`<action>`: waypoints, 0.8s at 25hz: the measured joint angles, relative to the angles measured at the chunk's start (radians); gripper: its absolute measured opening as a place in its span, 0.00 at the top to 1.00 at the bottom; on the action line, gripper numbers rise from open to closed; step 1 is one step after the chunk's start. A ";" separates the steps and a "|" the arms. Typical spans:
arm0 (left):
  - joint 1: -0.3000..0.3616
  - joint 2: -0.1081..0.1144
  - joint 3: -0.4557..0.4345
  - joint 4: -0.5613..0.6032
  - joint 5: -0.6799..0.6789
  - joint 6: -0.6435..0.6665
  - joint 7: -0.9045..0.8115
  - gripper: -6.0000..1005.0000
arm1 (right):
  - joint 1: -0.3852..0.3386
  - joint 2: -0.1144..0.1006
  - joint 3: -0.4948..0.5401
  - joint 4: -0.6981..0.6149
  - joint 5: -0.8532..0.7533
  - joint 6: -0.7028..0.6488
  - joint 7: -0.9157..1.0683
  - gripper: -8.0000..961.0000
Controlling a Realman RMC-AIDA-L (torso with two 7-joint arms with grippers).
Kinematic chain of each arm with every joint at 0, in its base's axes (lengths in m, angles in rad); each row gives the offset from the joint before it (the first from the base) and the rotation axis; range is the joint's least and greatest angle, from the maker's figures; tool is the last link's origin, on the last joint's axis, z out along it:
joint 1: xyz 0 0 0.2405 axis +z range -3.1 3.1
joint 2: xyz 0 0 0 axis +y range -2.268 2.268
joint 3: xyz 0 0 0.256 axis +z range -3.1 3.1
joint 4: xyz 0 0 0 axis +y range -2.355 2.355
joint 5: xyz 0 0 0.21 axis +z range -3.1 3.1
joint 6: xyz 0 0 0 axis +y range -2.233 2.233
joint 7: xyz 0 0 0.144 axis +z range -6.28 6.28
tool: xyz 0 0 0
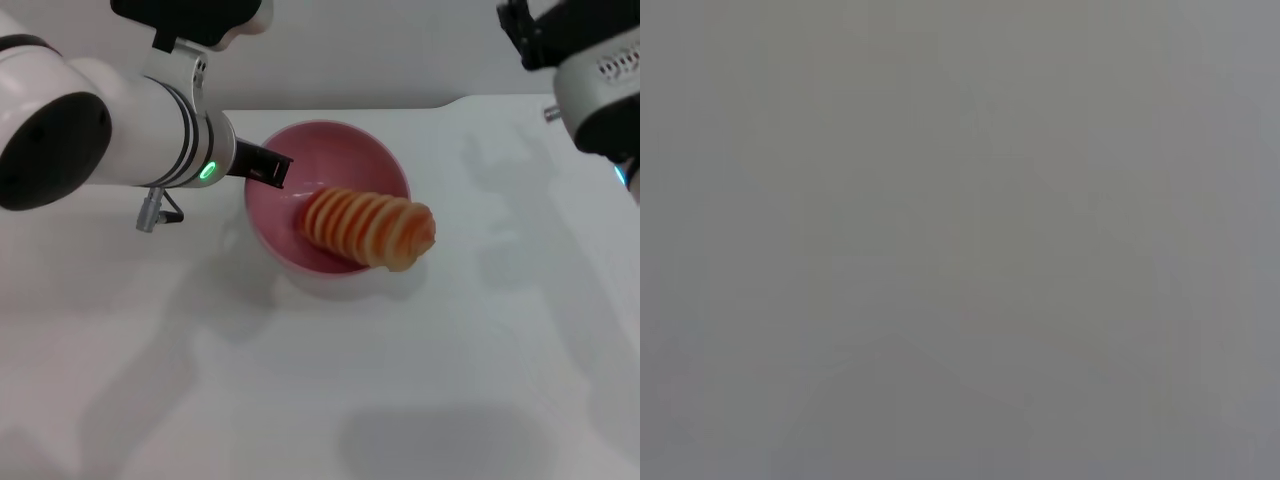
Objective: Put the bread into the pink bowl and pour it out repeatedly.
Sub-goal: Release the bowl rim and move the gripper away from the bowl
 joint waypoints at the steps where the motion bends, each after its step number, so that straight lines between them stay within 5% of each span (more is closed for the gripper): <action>1: 0.002 0.000 0.000 -0.002 0.000 0.003 0.000 0.95 | 0.000 -0.001 -0.003 0.026 -0.038 0.016 0.065 0.29; 9: 0.012 0.000 0.000 -0.009 -0.001 0.017 -0.001 0.95 | -0.045 -0.003 -0.132 0.280 -0.463 0.361 0.602 0.29; 20: 0.012 0.000 0.008 -0.008 -0.040 0.022 0.004 0.95 | -0.081 -0.002 -0.129 0.229 -0.279 0.300 0.506 0.29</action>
